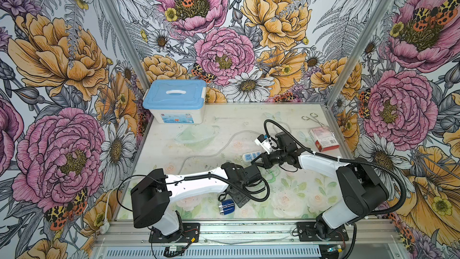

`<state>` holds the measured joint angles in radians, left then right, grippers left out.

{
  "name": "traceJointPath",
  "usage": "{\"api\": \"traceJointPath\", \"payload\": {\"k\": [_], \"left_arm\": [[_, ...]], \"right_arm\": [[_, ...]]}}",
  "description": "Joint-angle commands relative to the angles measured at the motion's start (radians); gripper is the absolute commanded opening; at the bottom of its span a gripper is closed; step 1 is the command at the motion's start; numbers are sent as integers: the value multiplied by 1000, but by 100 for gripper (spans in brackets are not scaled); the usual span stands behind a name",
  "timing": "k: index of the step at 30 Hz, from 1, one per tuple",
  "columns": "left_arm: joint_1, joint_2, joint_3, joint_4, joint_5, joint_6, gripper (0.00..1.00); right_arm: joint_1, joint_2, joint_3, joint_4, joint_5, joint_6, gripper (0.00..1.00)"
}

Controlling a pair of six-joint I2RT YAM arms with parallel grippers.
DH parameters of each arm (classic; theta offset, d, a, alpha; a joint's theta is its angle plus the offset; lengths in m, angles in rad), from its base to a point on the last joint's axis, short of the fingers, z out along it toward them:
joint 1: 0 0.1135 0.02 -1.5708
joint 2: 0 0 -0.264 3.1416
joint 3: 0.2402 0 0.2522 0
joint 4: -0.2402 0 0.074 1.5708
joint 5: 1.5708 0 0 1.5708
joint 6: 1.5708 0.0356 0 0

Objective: Charge the electric shaver
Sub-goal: Pick up the electric shaver from the center of the board.

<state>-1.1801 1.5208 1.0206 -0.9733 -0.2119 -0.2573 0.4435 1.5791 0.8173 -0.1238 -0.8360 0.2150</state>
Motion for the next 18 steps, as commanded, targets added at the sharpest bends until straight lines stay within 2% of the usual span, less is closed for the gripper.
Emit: {"api": "traceJointPath", "payload": {"k": [1,3,9,14,18], "left_arm": [[-35,-98,-74,42,-112,-241,96],[-79,-164,-123,65,-159,-268,96],[-198,-322,-227,107,-131,-251,97],[-250,-399,-315,173,-78,-231,99],[-240,-382,-341,190,-116,-247,99]], "right_arm": [[-2,-24,-6,5,-32,-19,0],[4,-25,-7,5,-30,-21,0],[22,-46,-16,4,-3,-12,0],[31,-81,-35,3,20,5,0],[38,-109,-53,3,41,20,0]]}}
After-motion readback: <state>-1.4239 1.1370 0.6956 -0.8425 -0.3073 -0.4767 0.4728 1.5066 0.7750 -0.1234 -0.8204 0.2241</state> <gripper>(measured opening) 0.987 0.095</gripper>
